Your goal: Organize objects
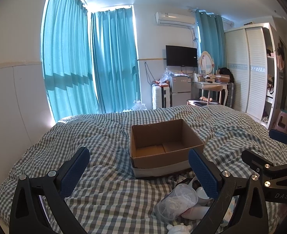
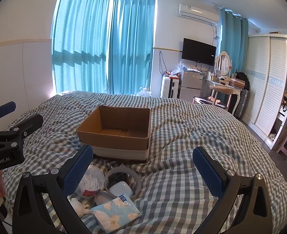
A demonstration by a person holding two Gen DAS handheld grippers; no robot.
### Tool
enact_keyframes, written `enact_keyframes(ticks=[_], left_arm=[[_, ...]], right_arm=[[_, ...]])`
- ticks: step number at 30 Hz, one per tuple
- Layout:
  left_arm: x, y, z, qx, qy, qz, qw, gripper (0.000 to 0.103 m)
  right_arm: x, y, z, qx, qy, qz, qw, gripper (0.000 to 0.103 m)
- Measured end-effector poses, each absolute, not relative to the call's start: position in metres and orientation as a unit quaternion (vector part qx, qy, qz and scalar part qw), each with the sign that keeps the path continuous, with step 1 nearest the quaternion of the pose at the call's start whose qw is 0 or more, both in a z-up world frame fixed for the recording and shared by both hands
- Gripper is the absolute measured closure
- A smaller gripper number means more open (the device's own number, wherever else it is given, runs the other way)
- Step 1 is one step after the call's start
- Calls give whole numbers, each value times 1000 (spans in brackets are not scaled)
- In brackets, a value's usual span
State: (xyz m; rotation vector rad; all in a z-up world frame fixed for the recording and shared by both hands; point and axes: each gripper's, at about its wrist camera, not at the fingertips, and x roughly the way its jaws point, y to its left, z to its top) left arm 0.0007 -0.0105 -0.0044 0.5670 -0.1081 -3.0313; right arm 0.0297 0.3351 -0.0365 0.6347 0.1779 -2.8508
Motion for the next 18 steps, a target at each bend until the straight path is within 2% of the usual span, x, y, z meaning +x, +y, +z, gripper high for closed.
enact_keyframes(ticks=[18], left_arm=[[2,-8,-6,186,-37,-981,24,0]], right_arm=[[32,332,-37,214,63,-968,119,0]])
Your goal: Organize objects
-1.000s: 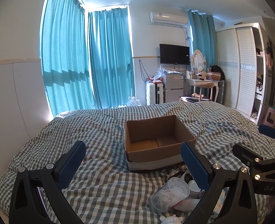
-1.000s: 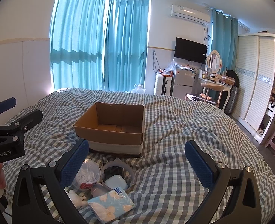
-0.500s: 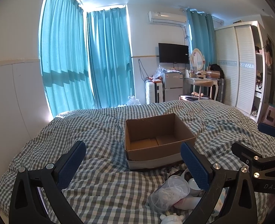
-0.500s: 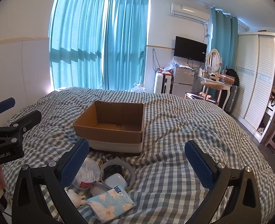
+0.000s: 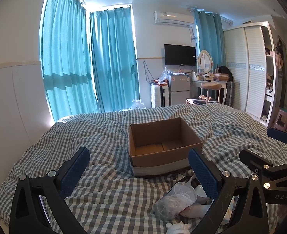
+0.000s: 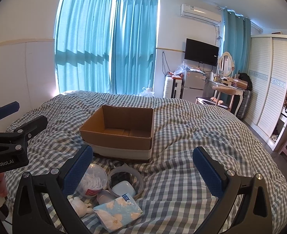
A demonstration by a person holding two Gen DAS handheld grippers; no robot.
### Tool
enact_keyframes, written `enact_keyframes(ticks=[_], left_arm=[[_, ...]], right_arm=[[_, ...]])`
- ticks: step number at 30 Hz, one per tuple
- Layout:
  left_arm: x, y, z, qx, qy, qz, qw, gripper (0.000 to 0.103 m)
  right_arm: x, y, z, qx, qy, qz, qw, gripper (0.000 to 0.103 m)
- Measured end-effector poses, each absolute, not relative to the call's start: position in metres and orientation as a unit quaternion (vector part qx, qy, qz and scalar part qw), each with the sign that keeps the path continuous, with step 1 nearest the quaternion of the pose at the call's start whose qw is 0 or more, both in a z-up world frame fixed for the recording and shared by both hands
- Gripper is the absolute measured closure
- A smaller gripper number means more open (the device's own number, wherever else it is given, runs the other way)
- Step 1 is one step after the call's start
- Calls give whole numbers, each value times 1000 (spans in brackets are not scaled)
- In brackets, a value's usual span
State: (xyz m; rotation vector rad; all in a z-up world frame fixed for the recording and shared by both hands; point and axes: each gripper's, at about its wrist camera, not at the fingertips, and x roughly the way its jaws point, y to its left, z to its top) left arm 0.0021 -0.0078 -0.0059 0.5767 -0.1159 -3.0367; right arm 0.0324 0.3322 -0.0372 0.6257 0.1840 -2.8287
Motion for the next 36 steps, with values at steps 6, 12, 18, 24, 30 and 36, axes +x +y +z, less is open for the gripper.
enact_keyframes(ticks=[6,12,18,24,30,36], left_arm=[[3,-6,-6,186,-41,-981,23,0],[3,-6,-8,190,-41,-981,21,0],[-8,-7,-23,239,-47,-970,-9,0],[-20,-5,-52,292,-56,-954,-28,0],[-32,-7,-82,335,-59,-940,-36,0],[-40,-5,-104,351,-81,-932,-24,0]], right_arm=[[34,332,-34,211,64,-968,121,0],[35,331,-35,215,67,-967,123,0],[27,332,-49,254,72,-953,148,0],[7,332,-97,336,78,-924,164,1],[15,332,-120,359,94,-909,190,1],[12,323,-134,381,108,-894,211,1]])
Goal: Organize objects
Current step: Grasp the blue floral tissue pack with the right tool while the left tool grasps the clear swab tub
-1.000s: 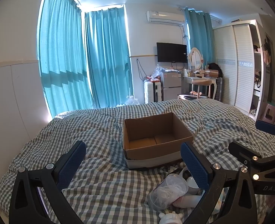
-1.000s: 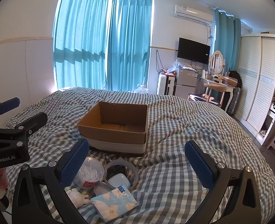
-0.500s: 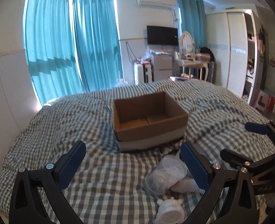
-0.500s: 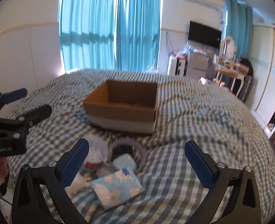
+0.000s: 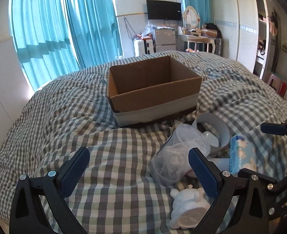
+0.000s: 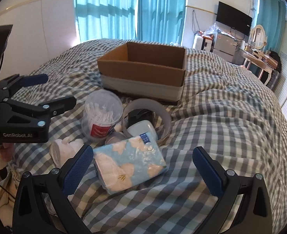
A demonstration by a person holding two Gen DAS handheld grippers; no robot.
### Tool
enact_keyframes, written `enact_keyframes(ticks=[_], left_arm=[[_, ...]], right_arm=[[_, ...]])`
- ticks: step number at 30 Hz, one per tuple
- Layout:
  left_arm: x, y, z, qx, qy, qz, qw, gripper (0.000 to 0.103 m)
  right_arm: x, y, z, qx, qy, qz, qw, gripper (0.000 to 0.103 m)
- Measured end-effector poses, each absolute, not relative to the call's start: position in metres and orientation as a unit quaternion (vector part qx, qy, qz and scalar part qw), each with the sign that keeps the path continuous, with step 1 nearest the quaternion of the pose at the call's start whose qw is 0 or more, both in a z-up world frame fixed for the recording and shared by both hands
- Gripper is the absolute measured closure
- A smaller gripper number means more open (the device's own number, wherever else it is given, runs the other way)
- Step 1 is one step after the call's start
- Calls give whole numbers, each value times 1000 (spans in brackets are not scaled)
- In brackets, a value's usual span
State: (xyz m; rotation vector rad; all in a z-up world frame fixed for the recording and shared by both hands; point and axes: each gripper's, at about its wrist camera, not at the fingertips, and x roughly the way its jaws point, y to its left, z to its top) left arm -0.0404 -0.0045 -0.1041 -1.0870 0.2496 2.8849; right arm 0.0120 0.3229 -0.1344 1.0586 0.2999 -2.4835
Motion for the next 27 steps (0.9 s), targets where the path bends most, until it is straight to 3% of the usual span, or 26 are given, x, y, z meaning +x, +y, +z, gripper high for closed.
enact_keyframes(ticks=[4,7,19,27], left_arm=[[-47,-3,-117,-361,90,928,26,0],[-49,-2,-121,-370,92,924,38,0],[-70,21,-142,-399,133,904,80,0],[-114,25,-153,-444,86,880,147,3]], right_arm=[[11,318,-146,393,113,-885,222,3],[10,317,-151,402,112,-879,231,19],[3,348,-131,367,81,-909,182,20],[-4,354,-139,376,72,-905,185,20]])
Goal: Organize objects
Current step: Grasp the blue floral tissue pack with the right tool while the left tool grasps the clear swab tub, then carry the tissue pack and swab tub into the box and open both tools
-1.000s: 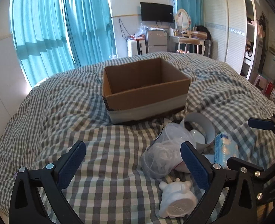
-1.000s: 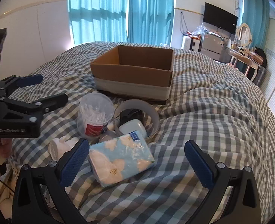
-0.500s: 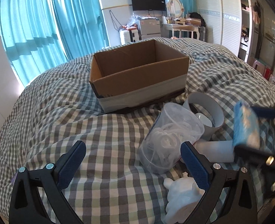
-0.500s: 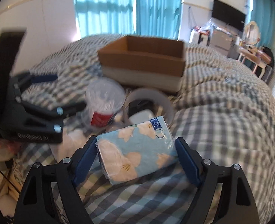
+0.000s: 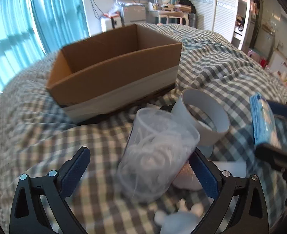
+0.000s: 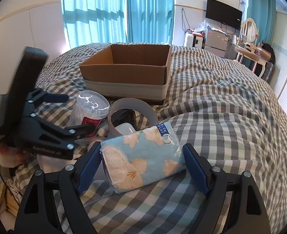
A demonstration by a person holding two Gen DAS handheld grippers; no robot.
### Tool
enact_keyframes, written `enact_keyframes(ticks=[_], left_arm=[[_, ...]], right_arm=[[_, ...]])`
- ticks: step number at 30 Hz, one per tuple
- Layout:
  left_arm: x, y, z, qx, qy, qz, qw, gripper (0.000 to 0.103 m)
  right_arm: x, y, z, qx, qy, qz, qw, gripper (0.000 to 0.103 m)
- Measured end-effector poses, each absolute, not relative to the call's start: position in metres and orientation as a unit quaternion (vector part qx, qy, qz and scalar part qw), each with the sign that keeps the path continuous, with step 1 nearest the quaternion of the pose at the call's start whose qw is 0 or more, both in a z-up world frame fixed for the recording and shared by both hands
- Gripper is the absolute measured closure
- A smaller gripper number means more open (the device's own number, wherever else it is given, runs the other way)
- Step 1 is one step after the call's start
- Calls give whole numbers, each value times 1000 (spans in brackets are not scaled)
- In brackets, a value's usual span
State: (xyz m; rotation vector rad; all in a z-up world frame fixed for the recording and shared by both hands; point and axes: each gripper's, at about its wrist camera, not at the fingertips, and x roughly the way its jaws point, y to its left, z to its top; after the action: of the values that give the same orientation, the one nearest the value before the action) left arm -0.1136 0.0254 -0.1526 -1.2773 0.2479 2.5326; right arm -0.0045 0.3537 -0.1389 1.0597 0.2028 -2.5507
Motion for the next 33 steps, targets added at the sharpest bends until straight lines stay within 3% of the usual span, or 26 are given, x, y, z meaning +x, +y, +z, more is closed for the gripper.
enact_keyframes(ticks=[4,5,19,33], left_arm=[[-126,25,-156,-453,61,875,160,33],[-127,26,-158,-455,62,874,160,35],[-102,19,-142,-443,62,884,139,38],[-98,-16,-93,-402,29,912,75,38]], right_arm=[[-9,354,-141,381,67,-903,186,20],[-10,354,-142,382,67,-903,185,20],[-11,351,-144,379,75,-907,170,21],[-24,339,-100,334,93,-924,159,21]])
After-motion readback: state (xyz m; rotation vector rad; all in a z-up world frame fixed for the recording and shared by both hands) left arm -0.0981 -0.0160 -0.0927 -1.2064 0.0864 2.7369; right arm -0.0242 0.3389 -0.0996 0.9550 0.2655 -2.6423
